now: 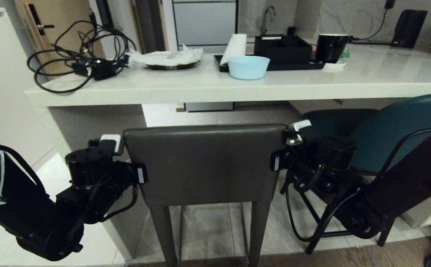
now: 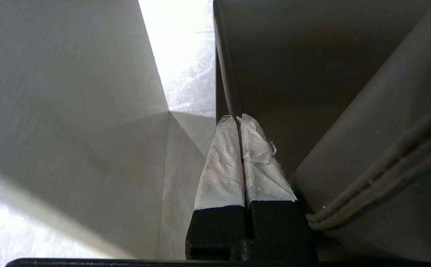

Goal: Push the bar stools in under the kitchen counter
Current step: Push the gray chair back under the dining table

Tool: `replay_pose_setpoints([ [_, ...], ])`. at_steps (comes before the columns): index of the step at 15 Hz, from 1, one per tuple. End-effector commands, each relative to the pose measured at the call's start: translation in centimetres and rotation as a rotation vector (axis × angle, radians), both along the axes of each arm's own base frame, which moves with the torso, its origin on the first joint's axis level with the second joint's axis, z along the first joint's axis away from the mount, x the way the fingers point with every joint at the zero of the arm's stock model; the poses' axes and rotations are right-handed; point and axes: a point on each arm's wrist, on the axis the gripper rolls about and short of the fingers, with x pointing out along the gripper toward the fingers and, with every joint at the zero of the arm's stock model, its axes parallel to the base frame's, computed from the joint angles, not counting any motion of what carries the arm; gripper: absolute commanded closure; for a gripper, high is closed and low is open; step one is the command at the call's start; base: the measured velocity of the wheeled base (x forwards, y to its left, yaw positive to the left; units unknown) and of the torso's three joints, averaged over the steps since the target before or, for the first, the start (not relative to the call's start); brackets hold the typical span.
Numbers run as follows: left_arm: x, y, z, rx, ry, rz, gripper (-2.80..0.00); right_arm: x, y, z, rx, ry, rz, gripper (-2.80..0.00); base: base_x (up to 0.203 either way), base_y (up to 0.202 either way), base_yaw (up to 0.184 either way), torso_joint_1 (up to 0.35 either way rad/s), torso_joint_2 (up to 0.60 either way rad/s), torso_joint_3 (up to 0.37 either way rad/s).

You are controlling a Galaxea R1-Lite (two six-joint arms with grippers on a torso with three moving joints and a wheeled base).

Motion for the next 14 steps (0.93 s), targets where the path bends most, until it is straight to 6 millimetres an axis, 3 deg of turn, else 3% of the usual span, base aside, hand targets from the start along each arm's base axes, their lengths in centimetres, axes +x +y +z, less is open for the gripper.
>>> replay_pose_setpoints([
  [1,-0.2,0.0,0.0,-0.002,-0.002,0.001,0.0,-0.1,0.0,0.1,0.004,-0.009,-0.002,0.0,0.168,0.0,-0.001,0.007,0.01,-0.007],
  [9,-1.3,0.3,0.3,-0.003,-0.012,0.0,0.0,-0.4,-0.3,0.7,0.011,-0.022,-0.007,0.0,0.015,0.0,0.0,0.001,0.0,0.0],
  [14,-4.6,1.5,2.6,-0.038,-0.066,0.01,0.0,-3.4,-2.6,3.3,0.034,-0.051,-0.07,0.0,0.0,0.0,0.0,0.0,0.0,0.0],
])
